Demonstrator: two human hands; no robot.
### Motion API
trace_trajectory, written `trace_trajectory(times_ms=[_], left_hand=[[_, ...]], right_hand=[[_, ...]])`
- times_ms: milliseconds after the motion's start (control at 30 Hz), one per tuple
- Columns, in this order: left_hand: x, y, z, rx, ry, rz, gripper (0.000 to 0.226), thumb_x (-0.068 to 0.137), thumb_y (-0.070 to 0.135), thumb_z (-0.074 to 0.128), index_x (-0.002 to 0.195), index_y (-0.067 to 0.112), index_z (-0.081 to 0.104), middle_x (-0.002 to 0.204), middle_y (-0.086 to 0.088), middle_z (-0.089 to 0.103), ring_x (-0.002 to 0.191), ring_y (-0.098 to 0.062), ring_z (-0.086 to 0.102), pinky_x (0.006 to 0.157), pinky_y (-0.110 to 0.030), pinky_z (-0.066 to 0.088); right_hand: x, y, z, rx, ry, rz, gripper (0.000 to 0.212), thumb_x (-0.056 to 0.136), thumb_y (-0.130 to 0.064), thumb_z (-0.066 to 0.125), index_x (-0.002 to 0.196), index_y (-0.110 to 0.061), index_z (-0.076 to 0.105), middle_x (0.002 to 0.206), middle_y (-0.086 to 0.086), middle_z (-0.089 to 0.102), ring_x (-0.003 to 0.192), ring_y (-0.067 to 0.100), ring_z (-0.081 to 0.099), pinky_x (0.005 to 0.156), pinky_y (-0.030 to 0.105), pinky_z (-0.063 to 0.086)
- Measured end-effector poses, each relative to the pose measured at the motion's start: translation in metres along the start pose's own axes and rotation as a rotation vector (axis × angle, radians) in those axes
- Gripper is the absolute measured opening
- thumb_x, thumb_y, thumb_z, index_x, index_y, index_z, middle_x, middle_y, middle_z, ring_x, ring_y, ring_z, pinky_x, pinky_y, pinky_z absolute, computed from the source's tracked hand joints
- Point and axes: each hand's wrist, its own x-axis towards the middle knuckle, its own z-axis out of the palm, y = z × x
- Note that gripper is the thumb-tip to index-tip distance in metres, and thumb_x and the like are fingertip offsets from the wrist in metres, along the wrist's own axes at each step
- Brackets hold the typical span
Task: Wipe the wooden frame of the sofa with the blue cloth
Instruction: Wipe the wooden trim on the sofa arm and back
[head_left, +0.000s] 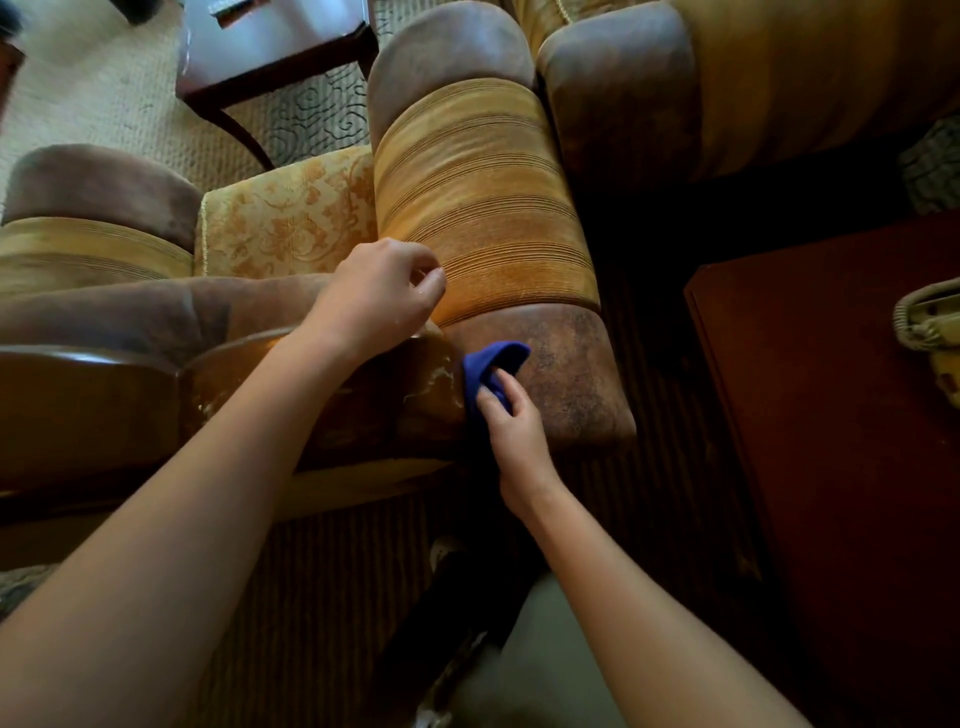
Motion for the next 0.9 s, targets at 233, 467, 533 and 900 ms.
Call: trace_trajectory(times_ms=[233, 467, 533, 900], left_hand=[[0.009, -0.007, -0.008, 0.003, 0.05, -0.001, 0.025, 0.093, 0.023, 0.053, 0.099, 0.009, 0.071, 0.096, -0.008, 0.072, 0.093, -0.024, 0.065, 0.084, -0.039, 0.05], [0.023, -0.023, -0.02, 0.012, 0.015, -0.042, 0.025, 0.094, 0.023, 0.052, 0.102, 0.009, 0.071, 0.1, -0.007, 0.07, 0.093, -0.02, 0.063, 0.083, -0.034, 0.05], [0.03, -0.028, -0.02, 0.019, -0.01, -0.062, 0.025, 0.094, 0.024, 0.052, 0.105, 0.01, 0.07, 0.103, -0.007, 0.069, 0.091, -0.017, 0.061, 0.081, -0.029, 0.048], [0.065, -0.046, -0.008, 0.235, -0.791, -0.173, 0.031, 0.097, 0.027, 0.047, 0.124, 0.02, 0.059, 0.122, -0.002, 0.059, 0.108, -0.018, 0.055, 0.096, -0.032, 0.045]], right_hand=[[0.05, -0.051, 0.025, -0.294, -0.117, -0.295, 0.029, 0.091, -0.023, 0.055, 0.115, -0.011, 0.066, 0.117, 0.007, 0.059, 0.111, 0.013, 0.054, 0.097, 0.027, 0.042], [0.093, -0.045, 0.014, -0.491, -0.24, 0.148, 0.023, 0.091, -0.028, 0.048, 0.092, -0.016, 0.068, 0.093, 0.001, 0.068, 0.094, 0.017, 0.061, 0.085, 0.031, 0.05], [0.088, -0.062, 0.018, -0.443, -0.338, 0.108, 0.02, 0.091, -0.025, 0.05, 0.082, -0.018, 0.066, 0.081, -0.002, 0.064, 0.083, 0.011, 0.058, 0.073, 0.025, 0.045], [0.122, -0.052, 0.024, -0.646, -0.388, 0.172, 0.034, 0.09, -0.024, 0.053, 0.056, -0.022, 0.051, 0.055, -0.006, 0.052, 0.053, 0.006, 0.047, 0.054, 0.021, 0.036]])
